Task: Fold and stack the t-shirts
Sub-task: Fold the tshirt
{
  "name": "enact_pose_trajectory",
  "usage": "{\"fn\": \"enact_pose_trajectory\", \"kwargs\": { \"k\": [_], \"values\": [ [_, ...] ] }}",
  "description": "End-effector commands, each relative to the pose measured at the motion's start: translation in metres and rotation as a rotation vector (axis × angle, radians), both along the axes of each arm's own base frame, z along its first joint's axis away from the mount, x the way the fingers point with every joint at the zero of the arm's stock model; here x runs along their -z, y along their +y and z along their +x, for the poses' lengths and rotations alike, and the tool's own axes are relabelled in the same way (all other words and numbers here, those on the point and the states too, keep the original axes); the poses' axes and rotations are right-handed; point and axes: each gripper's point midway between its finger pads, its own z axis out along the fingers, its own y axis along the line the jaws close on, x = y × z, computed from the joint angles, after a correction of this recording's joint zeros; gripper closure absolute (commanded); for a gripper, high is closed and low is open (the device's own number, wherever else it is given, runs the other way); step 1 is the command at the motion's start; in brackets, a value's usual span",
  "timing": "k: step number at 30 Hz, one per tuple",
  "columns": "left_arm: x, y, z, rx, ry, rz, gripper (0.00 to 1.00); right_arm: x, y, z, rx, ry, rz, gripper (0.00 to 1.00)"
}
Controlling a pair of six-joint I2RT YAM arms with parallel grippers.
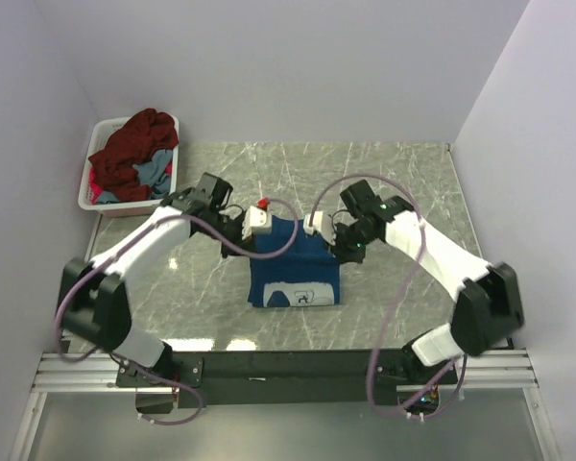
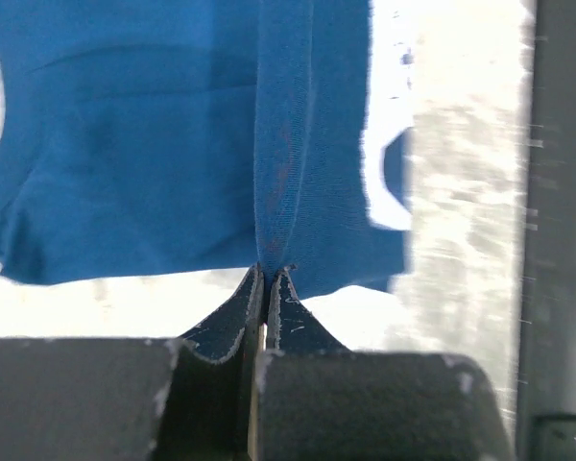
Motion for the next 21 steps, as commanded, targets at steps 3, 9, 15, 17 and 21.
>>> {"fn": "enact_pose_trajectory", "kwargs": {
  "k": [3,9,15,17,21],
  "values": [
    [0.020,-0.010,0.068,-0.092,-0.006,-0.013,0.99,0.031,-0.001,0.069,0.033,-0.022,-0.047,1.00],
    [0.051,-0.007,0.124,-0.252,0.044,-0.026,0.96,0.062,0.008,0.120,0.132,0.060,-0.039,1.00],
    [0.086,-0.002,0.115,-0.265,0.105,0.034,0.94,0.081,0.018,0.104,0.201,0.211,-0.006,1.00],
    [0.086,-0.005,0.105,-0.250,0.090,0.053,0.94,0.086,0.016,0.087,0.221,0.275,-0.004,1.00],
    [0.095,-0.001,0.071,-0.211,0.119,0.093,0.92,0.085,0.014,0.057,0.262,0.353,0.020,1.00]
  ]
}}
